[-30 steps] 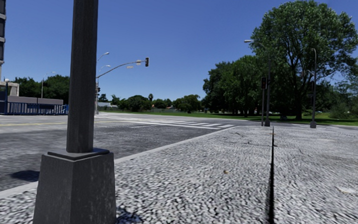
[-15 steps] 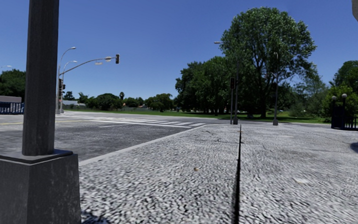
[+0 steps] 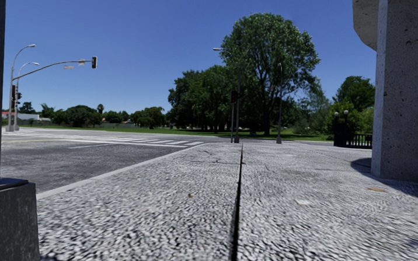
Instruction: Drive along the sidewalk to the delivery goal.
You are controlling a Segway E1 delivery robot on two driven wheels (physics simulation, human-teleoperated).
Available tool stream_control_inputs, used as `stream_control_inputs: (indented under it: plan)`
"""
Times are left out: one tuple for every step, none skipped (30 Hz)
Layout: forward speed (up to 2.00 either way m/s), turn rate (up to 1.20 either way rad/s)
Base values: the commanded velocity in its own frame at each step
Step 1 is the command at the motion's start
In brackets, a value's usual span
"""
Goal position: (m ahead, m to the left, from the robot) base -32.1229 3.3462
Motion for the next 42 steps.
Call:
stream_control_inputs:
  plan:
    - [0.00,-0.58]
    - [0.00,-0.58]
    - [0.00,-0.58]
    - [0.00,-0.58]
    - [0.00,-0.58]
    - [0.00,-0.58]
    - [0.00,-0.58]
    - [0.00,-0.58]
    - [0.00,-0.58]
    - [0.00,-0.58]
    - [0.00,-0.58]
    - [0.00,-0.58]
    - [0.00,-0.58]
    - [0.00,-0.58]
    - [0.00,-0.58]
    - [0.00,-0.58]
    - [0.00,-0.58]
    - [0.00,-0.58]
    - [0.00,-0.58]
    - [0.00,-0.58]
    - [0.00,-0.58]
    - [0.00,-0.58]
    - [0.00,-0.58]
    - [0.00,-0.58]
    - [0.00,-0.58]
    - [0.00,-0.58]
    - [0.00,-0.58]
    - [0.00,-0.58]
    - [0.00,-0.58]
    - [0.00,-0.58]
    - [0.00,-0.59]
    - [0.00,-0.59]
    - [0.00,-0.59]
    - [0.00,-0.60]
    - [0.00,-0.60]
    - [0.00,-0.60]
    - [0.00,-0.60]
    - [0.00,-0.60]
    - [0.00,-0.60]
    - [0.00,-0.60]
    - [0.00,-0.60]
    - [0.00,-0.60]
